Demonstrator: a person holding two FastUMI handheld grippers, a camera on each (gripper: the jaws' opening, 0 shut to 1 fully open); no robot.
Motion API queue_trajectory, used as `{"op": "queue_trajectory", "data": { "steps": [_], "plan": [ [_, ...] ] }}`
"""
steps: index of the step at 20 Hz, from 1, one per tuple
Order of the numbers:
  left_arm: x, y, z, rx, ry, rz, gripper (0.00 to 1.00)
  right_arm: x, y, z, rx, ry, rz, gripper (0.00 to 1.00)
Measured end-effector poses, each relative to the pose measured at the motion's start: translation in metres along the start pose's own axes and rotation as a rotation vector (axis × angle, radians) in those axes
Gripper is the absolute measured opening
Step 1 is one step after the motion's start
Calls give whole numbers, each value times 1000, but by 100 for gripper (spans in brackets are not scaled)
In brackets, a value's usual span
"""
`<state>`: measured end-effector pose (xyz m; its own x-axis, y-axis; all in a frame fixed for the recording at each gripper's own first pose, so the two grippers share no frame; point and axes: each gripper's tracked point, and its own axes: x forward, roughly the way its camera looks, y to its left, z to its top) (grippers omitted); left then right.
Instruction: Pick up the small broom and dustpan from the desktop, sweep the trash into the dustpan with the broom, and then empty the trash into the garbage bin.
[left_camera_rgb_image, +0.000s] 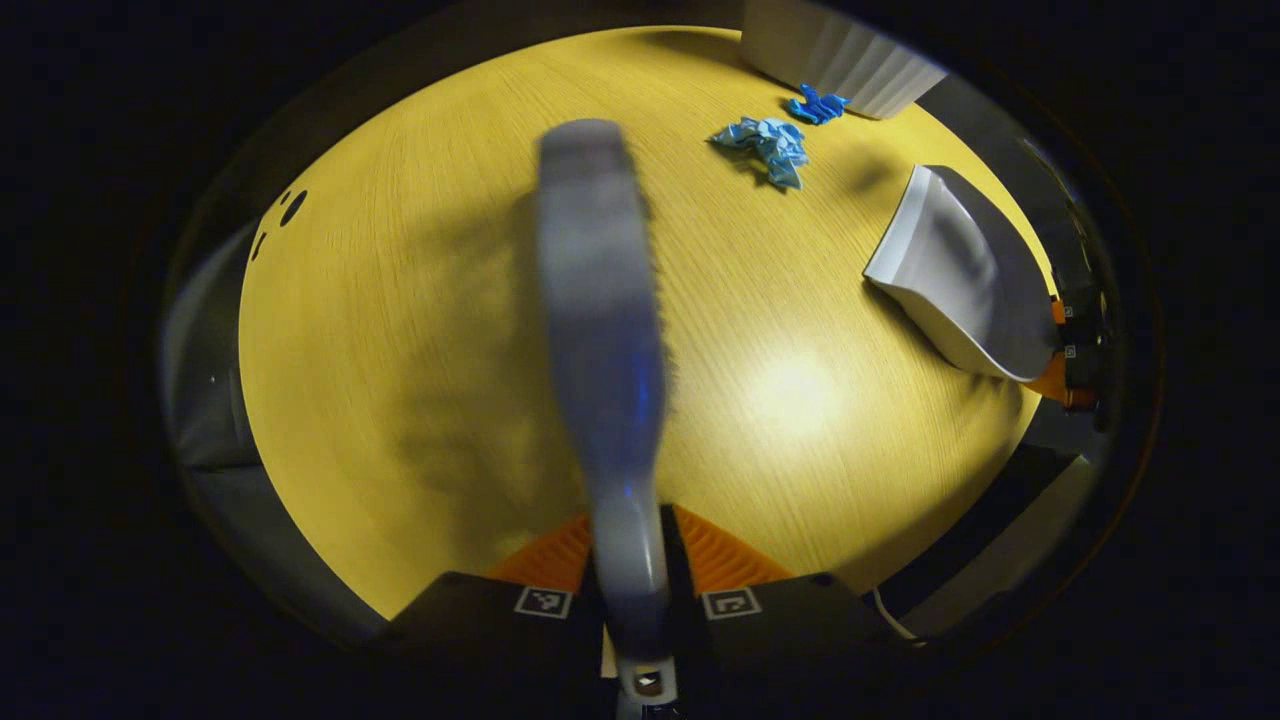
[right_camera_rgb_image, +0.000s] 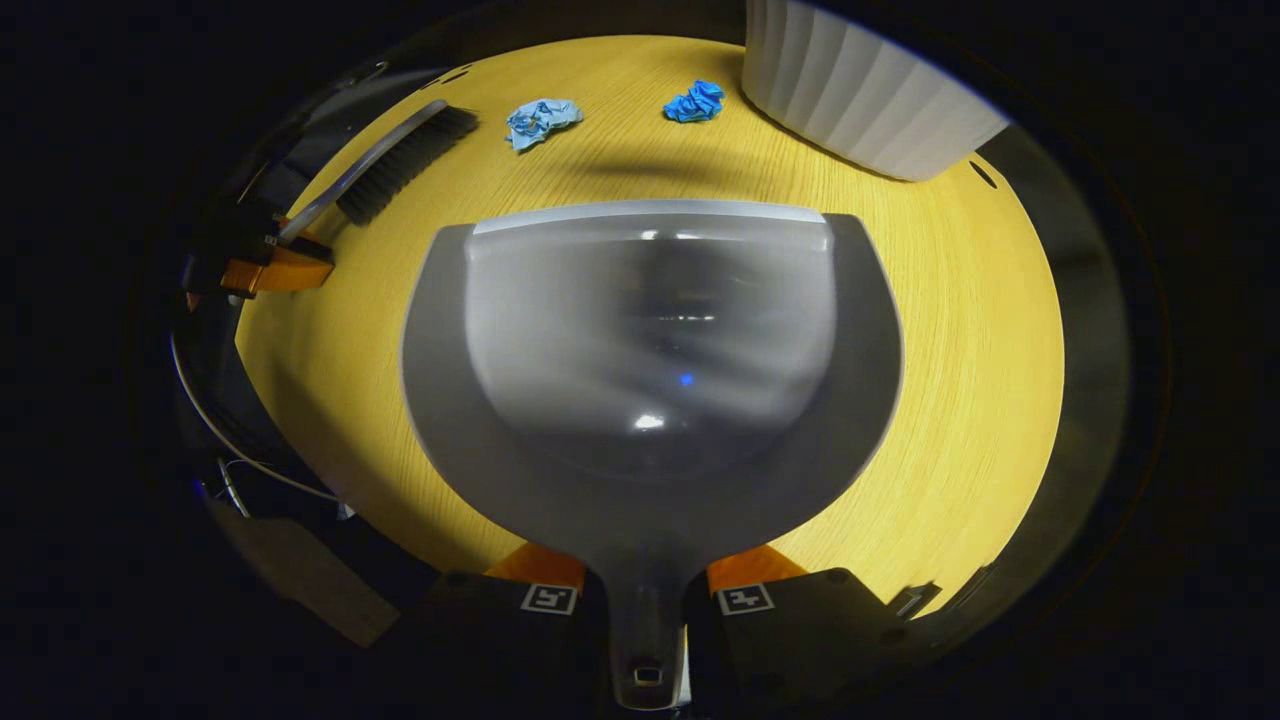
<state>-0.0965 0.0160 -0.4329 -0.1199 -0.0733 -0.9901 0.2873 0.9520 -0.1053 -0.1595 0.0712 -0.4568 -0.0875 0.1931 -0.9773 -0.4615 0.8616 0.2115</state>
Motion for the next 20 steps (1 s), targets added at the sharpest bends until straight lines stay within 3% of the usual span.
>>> {"op": "queue_trajectory", "data": {
  "steps": [1, 2, 4, 5, 8, 9, 10, 12, 16, 20],
  "plan": [
    [-1, 6, 10, 21, -16, 14, 32, 0, 0, -1, -3, 2, 0, 41],
    [-1, 7, 20, 43, -30, 25, 30, -1, -1, 0, -12, 0, 0, 36],
    [-5, 9, 50, 73, -52, 27, 27, 0, -2, 2, -36, 14, 2, 41],
    [-8, 9, 70, 89, -71, 23, 25, 1, -5, 4, -48, 19, -4, 36],
    [-6, 12, 122, 186, -100, 45, 32, 1, -12, 7, -86, 31, -8, 35],
    [-5, 10, 136, 218, -102, 51, 32, 0, -14, 8, -93, 33, -7, 35],
    [-3, 6, 149, 248, -108, 49, 25, 0, -14, 9, -99, 33, -6, 35],
    [-4, -2, 178, 299, -128, 52, 29, 1, -15, 10, -106, 30, -4, 35],
    [-2, -26, 198, 405, -146, 50, 31, 1, -16, 13, -110, 18, -2, 35],
    [-1, -55, 203, 502, -147, -14, 28, 2, -17, 15, -112, 10, 6, 35]
  ]
}}
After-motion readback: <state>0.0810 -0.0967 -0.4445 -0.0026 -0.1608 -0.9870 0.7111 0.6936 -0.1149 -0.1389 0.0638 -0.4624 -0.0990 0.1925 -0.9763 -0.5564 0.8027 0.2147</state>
